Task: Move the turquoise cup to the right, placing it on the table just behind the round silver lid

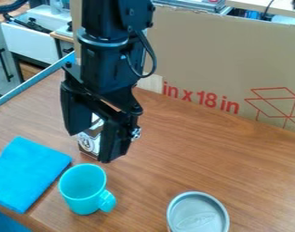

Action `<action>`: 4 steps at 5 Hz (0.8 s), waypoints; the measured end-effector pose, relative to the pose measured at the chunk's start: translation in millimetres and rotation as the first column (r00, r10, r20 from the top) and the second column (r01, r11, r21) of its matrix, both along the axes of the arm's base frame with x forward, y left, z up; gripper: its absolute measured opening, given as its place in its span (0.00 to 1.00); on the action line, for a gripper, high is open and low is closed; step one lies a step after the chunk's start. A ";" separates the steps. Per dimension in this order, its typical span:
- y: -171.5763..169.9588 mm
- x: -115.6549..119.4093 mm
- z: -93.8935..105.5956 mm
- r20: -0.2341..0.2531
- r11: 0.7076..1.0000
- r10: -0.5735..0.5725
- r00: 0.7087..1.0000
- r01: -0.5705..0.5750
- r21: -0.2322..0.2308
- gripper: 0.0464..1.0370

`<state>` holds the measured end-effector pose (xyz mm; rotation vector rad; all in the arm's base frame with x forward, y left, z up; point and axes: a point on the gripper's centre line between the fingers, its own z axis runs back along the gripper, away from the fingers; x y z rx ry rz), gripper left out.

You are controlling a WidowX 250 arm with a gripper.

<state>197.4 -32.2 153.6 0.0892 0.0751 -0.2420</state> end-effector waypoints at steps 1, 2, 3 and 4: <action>-0.4 -1.4 -3.3 -0.016 1.000 0.001 1.000 -0.001 -0.001 0.96; -1.0 9.1 -8.5 0.032 0.998 0.031 0.999 -0.030 -0.049 0.96; -1.7 20.4 -20.7 0.068 0.989 0.142 0.988 -0.138 -0.055 0.96; -3.8 26.1 -47.1 0.041 0.965 0.254 0.966 -0.251 -0.073 0.96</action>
